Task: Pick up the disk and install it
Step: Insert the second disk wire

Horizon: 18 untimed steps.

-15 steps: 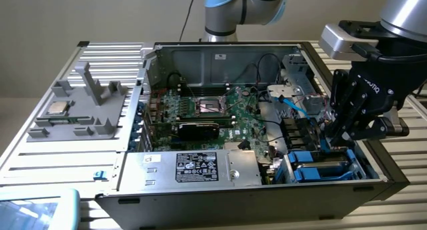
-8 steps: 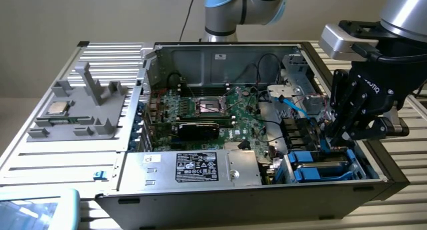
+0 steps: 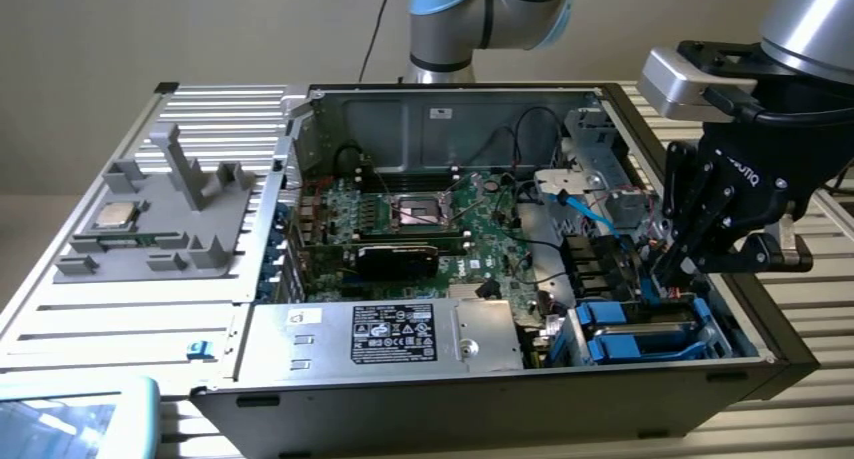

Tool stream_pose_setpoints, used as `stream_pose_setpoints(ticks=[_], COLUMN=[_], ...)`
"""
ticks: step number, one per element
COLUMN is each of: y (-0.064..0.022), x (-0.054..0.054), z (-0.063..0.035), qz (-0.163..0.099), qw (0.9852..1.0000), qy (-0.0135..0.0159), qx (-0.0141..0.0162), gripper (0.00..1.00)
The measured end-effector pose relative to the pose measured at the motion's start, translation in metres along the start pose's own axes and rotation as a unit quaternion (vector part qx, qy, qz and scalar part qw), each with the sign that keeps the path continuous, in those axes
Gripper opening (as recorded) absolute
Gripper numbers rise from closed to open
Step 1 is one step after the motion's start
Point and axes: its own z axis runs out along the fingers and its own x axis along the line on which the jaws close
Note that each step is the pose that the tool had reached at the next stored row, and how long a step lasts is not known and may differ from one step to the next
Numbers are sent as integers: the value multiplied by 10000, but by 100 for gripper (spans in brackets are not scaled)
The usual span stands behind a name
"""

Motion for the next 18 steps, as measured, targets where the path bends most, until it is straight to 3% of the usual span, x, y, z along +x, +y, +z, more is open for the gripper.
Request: stream_pose_setpoints(ticks=[7,13,15,18], y=[0,0,0,0], x=[0,-1,-1,-1], z=[0,0,0,1], qz=[-2,-463,-610,-803], qw=[10000,9989,9981,9967], qy=[0,-1,-26,-90], qx=[0,41,51,66], gripper=[11,11,11,11])
